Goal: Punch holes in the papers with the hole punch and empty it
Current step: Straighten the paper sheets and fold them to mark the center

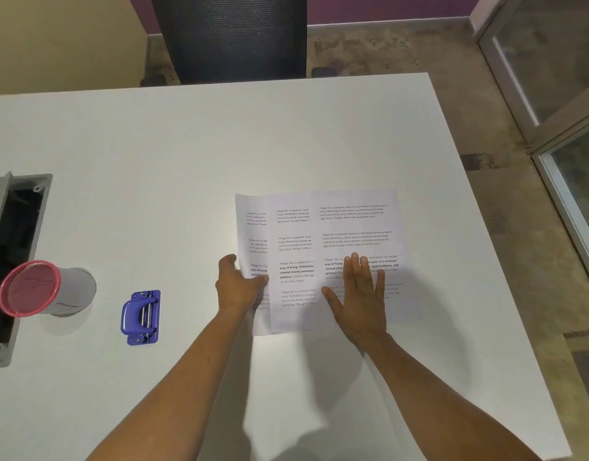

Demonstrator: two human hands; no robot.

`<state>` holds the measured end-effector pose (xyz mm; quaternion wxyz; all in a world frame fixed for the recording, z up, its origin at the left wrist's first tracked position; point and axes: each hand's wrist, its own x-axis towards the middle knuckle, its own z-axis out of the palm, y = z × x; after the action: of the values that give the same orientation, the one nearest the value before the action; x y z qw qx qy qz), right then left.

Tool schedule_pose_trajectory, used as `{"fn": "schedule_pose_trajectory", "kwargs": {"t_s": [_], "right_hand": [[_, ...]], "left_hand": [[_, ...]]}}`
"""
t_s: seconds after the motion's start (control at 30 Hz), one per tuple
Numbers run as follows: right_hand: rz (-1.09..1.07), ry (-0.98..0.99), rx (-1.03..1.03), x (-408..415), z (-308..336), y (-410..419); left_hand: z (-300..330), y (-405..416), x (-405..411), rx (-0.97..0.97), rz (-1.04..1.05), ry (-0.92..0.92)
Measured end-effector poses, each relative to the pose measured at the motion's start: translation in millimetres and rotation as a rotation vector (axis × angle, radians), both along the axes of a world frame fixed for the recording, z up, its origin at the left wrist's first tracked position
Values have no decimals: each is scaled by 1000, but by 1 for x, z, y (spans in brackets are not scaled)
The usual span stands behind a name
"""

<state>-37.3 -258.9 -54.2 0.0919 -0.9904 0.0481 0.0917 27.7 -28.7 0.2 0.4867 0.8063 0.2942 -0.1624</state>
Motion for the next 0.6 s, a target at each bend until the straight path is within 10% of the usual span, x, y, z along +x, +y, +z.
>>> {"fn": "schedule_pose_trajectory", "kwargs": {"t_s": [0.27, 0.6], "right_hand": [[-287, -205, 118, 10, 17, -28], [-475, 39, 87, 8, 13, -47]], "left_hand": [[1, 12, 2, -41, -29, -22], [-7, 15, 4, -161, -3, 13]]}}
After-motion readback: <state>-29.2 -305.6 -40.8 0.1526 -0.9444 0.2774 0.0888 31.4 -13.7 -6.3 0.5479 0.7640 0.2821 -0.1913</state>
